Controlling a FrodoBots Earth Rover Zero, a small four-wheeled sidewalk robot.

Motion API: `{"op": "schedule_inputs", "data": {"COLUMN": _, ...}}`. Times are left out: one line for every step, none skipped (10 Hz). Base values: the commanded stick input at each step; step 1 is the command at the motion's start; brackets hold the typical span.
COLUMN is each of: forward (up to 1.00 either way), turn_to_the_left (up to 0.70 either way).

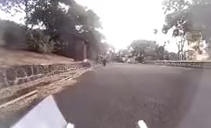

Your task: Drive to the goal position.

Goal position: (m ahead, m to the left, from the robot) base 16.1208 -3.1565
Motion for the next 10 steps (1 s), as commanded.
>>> {"op": "schedule_inputs", "data": {"forward": 0.45, "turn_to_the_left": 0.0}}
{"op": "schedule_inputs", "data": {"forward": 0.45, "turn_to_the_left": 0.0}}
{"op": "schedule_inputs", "data": {"forward": 0.45, "turn_to_the_left": 0.0}}
{"op": "schedule_inputs", "data": {"forward": 0.45, "turn_to_the_left": 0.0}}
{"op": "schedule_inputs", "data": {"forward": 0.45, "turn_to_the_left": 0.0}}
{"op": "schedule_inputs", "data": {"forward": 0.45, "turn_to_the_left": 0.0}}
{"op": "schedule_inputs", "data": {"forward": 0.45, "turn_to_the_left": 0.0}}
{"op": "schedule_inputs", "data": {"forward": 0.45, "turn_to_the_left": 0.0}}
{"op": "schedule_inputs", "data": {"forward": 0.45, "turn_to_the_left": 0.0}}
{"op": "schedule_inputs", "data": {"forward": 0.45, "turn_to_the_left": 0.0}}
